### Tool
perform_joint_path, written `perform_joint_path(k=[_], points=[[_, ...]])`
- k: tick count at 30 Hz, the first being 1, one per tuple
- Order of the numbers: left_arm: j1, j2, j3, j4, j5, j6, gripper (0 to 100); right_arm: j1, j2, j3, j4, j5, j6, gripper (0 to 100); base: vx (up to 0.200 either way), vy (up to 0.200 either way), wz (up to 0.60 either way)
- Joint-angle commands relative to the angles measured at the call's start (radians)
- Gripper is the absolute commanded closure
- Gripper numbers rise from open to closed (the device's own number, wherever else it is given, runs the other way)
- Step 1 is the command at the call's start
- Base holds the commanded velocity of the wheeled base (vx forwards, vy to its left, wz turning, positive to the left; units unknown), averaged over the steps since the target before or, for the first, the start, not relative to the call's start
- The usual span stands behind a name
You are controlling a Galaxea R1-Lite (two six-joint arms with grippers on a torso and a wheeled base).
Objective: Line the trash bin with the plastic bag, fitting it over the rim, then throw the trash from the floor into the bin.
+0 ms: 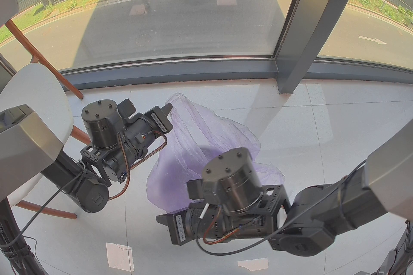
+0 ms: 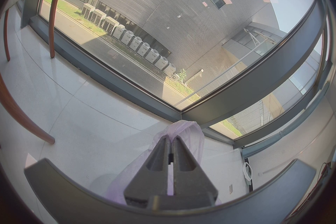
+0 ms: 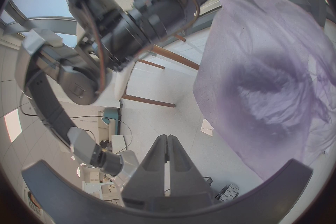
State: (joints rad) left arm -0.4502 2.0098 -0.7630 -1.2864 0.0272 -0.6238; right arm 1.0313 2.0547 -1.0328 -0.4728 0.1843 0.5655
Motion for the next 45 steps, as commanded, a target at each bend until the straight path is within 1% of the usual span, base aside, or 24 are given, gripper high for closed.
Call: perform_joint_path(k=[1, 2, 4, 6, 9, 12, 17, 19, 22, 24, 31, 35, 41, 45], points=[[-0.001, 0.007, -0.009, -0.001, 0.003, -0.001, 100, 0.012, 0.127, -0.099, 0.011, -0.048, -0.001, 100, 0.0, 0.0, 0.0], [-0.001, 0.007, -0.009, -0.001, 0.003, -0.001, 100, 0.012, 0.127, -0.099, 0.011, -0.048, -0.001, 100, 0.0, 0.0, 0.0], [-0.002, 0.009, -0.012, -0.001, 0.01, -0.001, 100, 0.027, 0.186, -0.176, 0.014, -0.085, -0.003, 100, 0.0, 0.0, 0.0], [-0.002, 0.009, -0.013, -0.001, 0.011, 0.001, 100, 0.033, 0.225, -0.233, 0.016, -0.104, -0.003, 100, 0.0, 0.0, 0.0], [-0.002, 0.009, -0.015, -0.001, 0.011, -0.001, 100, 0.033, 0.268, -0.294, 0.04, -0.129, -0.003, 100, 0.0, 0.0, 0.0], [-0.002, 0.009, -0.013, -0.001, 0.011, -0.001, 100, 0.033, 0.297, -0.332, 0.065, -0.174, -0.001, 100, 0.0, 0.0, 0.0], [-0.002, 0.009, -0.013, -0.001, 0.019, -0.001, 100, 0.021, 0.34, -0.36, 0.066, -0.305, -0.007, 100, 0.0, 0.0, 0.0], [-0.002, 0.009, -0.013, -0.002, 0.019, -0.001, 100, 0.012, 0.349, -0.359, 0.066, -0.353, -0.033, 100, 0.0, 0.0, 0.0], [-0.002, 0.009, -0.012, -0.002, 0.02, -0.001, 100, -0.016, 0.367, -0.357, 0.066, -0.413, -0.076, 100, 0.0, 0.0, 0.0], [-0.002, 0.009, -0.012, -0.002, 0.026, -0.001, 100, -0.031, 0.372, -0.354, 0.069, -0.44, -0.078, 100, 0.0, 0.0, 0.0], [-0.001, 0.009, 0.002, -0.004, 0.031, -0.001, 100, -0.108, 0.372, -0.349, 0.121, -0.473, -0.079, 100, 0.0, 0.0, 0.0], [0.001, 0.009, 0.022, -0.008, 0.031, -0.001, 100, -0.128, 0.374, -0.346, 0.125, -0.473, -0.082, 100, 0.0, 0.0, 0.0], [0.004, 0.007, 0.031, -0.01, 0.03, 0.004, 100, -0.174, 0.404, -0.334, 0.121, -0.473, -0.128, 100, 0.0, 0.0, 0.0], [0.005, 0.006, 0.04, -0.01, 0.03, 0.027, 100, -0.194, 0.423, -0.34, 0.111, -0.473, -0.153, 100, 0.0, 0.0, 0.0]])
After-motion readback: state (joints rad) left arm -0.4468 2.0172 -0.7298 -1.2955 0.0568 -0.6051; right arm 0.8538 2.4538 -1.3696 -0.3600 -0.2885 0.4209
